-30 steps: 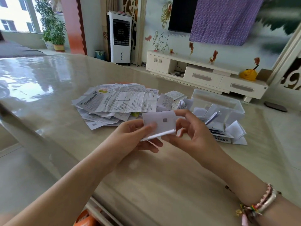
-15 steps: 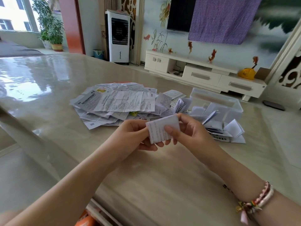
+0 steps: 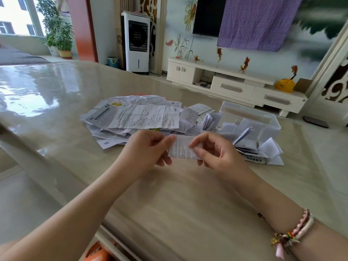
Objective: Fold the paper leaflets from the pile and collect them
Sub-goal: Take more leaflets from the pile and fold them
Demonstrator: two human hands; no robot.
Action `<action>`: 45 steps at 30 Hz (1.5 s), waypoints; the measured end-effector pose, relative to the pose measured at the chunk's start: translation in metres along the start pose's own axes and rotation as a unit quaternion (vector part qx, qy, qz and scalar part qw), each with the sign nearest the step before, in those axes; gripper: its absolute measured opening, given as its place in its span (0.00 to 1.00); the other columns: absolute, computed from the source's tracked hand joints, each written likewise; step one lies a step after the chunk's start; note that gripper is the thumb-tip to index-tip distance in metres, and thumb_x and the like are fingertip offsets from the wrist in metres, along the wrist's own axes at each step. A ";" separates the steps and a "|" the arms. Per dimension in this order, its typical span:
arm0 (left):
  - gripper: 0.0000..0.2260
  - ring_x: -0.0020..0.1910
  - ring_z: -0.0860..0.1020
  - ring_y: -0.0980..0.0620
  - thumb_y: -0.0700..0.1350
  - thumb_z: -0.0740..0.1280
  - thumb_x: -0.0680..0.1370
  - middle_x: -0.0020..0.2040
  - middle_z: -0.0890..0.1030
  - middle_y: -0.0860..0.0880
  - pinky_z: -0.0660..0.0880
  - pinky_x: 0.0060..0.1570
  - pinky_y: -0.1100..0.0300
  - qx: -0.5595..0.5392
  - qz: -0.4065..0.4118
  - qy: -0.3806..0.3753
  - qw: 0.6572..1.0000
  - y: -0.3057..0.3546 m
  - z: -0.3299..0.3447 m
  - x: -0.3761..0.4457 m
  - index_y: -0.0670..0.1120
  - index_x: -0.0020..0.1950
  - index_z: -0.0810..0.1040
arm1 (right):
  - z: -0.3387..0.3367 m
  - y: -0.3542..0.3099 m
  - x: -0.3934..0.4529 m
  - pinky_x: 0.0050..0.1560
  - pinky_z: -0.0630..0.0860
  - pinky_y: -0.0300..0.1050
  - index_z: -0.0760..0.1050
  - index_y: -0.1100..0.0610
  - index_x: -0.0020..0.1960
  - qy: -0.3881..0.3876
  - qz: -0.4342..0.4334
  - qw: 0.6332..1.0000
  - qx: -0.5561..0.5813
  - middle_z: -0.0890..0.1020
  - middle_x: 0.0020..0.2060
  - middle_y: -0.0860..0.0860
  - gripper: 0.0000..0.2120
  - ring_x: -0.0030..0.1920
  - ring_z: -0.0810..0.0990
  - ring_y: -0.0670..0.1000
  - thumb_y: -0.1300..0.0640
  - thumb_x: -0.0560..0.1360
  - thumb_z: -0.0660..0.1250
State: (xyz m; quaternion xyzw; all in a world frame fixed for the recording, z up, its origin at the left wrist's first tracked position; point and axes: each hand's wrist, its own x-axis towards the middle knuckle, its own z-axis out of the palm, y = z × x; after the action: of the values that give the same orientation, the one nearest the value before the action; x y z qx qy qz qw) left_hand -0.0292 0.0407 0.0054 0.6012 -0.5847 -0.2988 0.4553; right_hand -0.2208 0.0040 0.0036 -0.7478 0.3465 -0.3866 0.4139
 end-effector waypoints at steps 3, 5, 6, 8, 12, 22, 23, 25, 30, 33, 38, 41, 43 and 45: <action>0.08 0.45 0.76 0.55 0.52 0.65 0.78 0.44 0.80 0.56 0.73 0.47 0.59 0.210 0.137 0.130 0.959 -0.014 -0.012 0.011 0.51 0.45 0.80 | 0.002 0.007 0.006 0.43 0.75 0.43 0.77 0.52 0.54 0.032 0.022 0.999 -0.018 0.79 0.38 0.50 0.08 0.40 0.79 0.48 0.61 0.76 0.67; 0.07 0.63 0.67 0.50 0.53 0.65 0.78 0.61 0.75 0.55 0.65 0.60 0.53 0.270 0.160 0.121 0.942 -0.021 -0.019 0.019 0.53 0.48 0.80 | 0.003 0.013 0.009 0.52 0.77 0.51 0.76 0.51 0.56 0.039 0.038 0.997 -0.052 0.80 0.40 0.48 0.10 0.43 0.81 0.51 0.60 0.76 0.68; 0.08 0.69 0.61 0.48 0.55 0.64 0.78 0.68 0.71 0.55 0.61 0.65 0.50 0.290 0.149 0.104 0.939 -0.024 -0.021 0.023 0.55 0.49 0.81 | 0.003 0.016 0.010 0.53 0.78 0.50 0.76 0.50 0.57 0.042 0.038 0.995 -0.087 0.81 0.40 0.46 0.11 0.43 0.82 0.49 0.59 0.76 0.68; 0.12 0.74 0.52 0.49 0.58 0.61 0.78 0.75 0.63 0.55 0.52 0.71 0.48 0.326 0.121 0.061 0.935 -0.028 -0.024 0.026 0.58 0.55 0.81 | 0.004 0.018 0.012 0.49 0.75 0.39 0.77 0.49 0.59 0.054 0.017 0.982 -0.180 0.80 0.41 0.42 0.12 0.41 0.79 0.42 0.56 0.77 0.68; 0.20 0.78 0.48 0.52 0.58 0.57 0.80 0.75 0.64 0.56 0.43 0.74 0.52 0.364 0.096 0.028 0.926 -0.034 -0.027 0.028 0.55 0.70 0.72 | 0.007 0.013 0.013 0.49 0.71 0.40 0.77 0.52 0.64 0.056 -0.059 0.916 -0.392 0.81 0.47 0.49 0.14 0.50 0.78 0.48 0.52 0.79 0.63; 0.10 0.64 0.72 0.63 0.44 0.68 0.77 0.61 0.76 0.61 0.68 0.61 0.64 0.113 0.143 0.164 0.969 -0.027 -0.037 0.003 0.55 0.56 0.81 | 0.012 0.014 0.022 0.50 0.75 0.49 0.68 0.51 0.68 0.002 -0.034 0.869 -0.494 0.76 0.54 0.52 0.18 0.58 0.75 0.55 0.47 0.81 0.56; 0.09 0.60 0.75 0.64 0.43 0.69 0.76 0.58 0.79 0.61 0.70 0.59 0.64 0.080 0.146 0.164 0.972 -0.027 -0.037 0.001 0.55 0.53 0.82 | 0.011 0.012 0.019 0.51 0.75 0.50 0.66 0.50 0.71 0.003 -0.038 0.873 -0.486 0.76 0.56 0.52 0.20 0.58 0.75 0.55 0.47 0.80 0.58; 0.09 0.52 0.79 0.63 0.40 0.71 0.74 0.48 0.83 0.61 0.71 0.54 0.64 -0.003 0.143 0.151 0.978 -0.027 -0.037 -0.003 0.54 0.49 0.82 | 0.010 0.008 0.014 0.51 0.75 0.49 0.61 0.48 0.74 0.007 -0.051 0.886 -0.460 0.76 0.55 0.51 0.24 0.55 0.77 0.54 0.47 0.80 0.59; 0.12 0.36 0.76 0.62 0.33 0.74 0.70 0.40 0.78 0.57 0.72 0.41 0.70 -0.184 0.083 0.123 0.972 -0.022 -0.032 -0.011 0.47 0.42 0.75 | 0.010 -0.002 0.002 0.41 0.72 0.41 0.67 0.44 0.71 0.044 -0.102 0.932 -0.344 0.76 0.35 0.43 0.23 0.35 0.74 0.44 0.52 0.77 0.65; 0.19 0.38 0.80 0.55 0.34 0.77 0.65 0.41 0.79 0.53 0.77 0.43 0.63 -0.242 0.050 0.101 0.964 -0.025 -0.035 -0.014 0.48 0.42 0.69 | 0.009 -0.003 0.002 0.40 0.73 0.40 0.67 0.44 0.66 0.074 -0.076 0.961 -0.255 0.76 0.32 0.45 0.22 0.34 0.74 0.44 0.52 0.75 0.68; 0.23 0.39 0.83 0.51 0.26 0.71 0.69 0.45 0.84 0.46 0.80 0.37 0.57 -0.244 0.010 0.011 0.970 -0.020 -0.035 -0.019 0.47 0.53 0.66 | 0.004 -0.001 0.003 0.37 0.71 0.33 0.66 0.46 0.59 0.078 0.009 0.989 -0.128 0.77 0.31 0.46 0.24 0.30 0.73 0.41 0.50 0.69 0.74; 0.28 0.40 0.83 0.49 0.25 0.71 0.69 0.46 0.84 0.48 0.81 0.39 0.52 -0.210 0.012 -0.025 0.977 -0.020 -0.032 -0.023 0.48 0.60 0.65 | -0.005 -0.001 0.003 0.36 0.69 0.38 0.75 0.52 0.46 0.070 0.042 0.992 -0.098 0.74 0.31 0.48 0.19 0.32 0.71 0.44 0.40 0.64 0.71; 0.29 0.44 0.84 0.46 0.28 0.72 0.69 0.49 0.84 0.48 0.81 0.43 0.49 -0.191 0.015 -0.032 0.981 -0.021 -0.032 -0.023 0.51 0.61 0.65 | -0.007 0.000 0.003 0.34 0.65 0.40 0.76 0.60 0.38 0.055 0.049 0.993 -0.095 0.71 0.30 0.50 0.22 0.32 0.68 0.46 0.39 0.63 0.70; 0.28 0.46 0.84 0.43 0.31 0.72 0.70 0.51 0.84 0.47 0.81 0.47 0.45 -0.181 0.016 -0.037 0.983 -0.020 -0.031 -0.023 0.53 0.60 0.65 | -0.008 0.001 0.002 0.36 0.64 0.42 0.75 0.63 0.38 0.044 0.062 0.993 -0.088 0.71 0.31 0.53 0.21 0.33 0.67 0.49 0.43 0.68 0.71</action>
State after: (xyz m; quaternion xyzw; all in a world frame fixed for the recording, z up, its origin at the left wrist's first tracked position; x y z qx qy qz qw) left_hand 0.0044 0.0670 -0.0038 0.4878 -0.5468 -0.4144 0.5397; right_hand -0.2271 -0.0014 0.0060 -0.7408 0.4428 -0.3607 0.3536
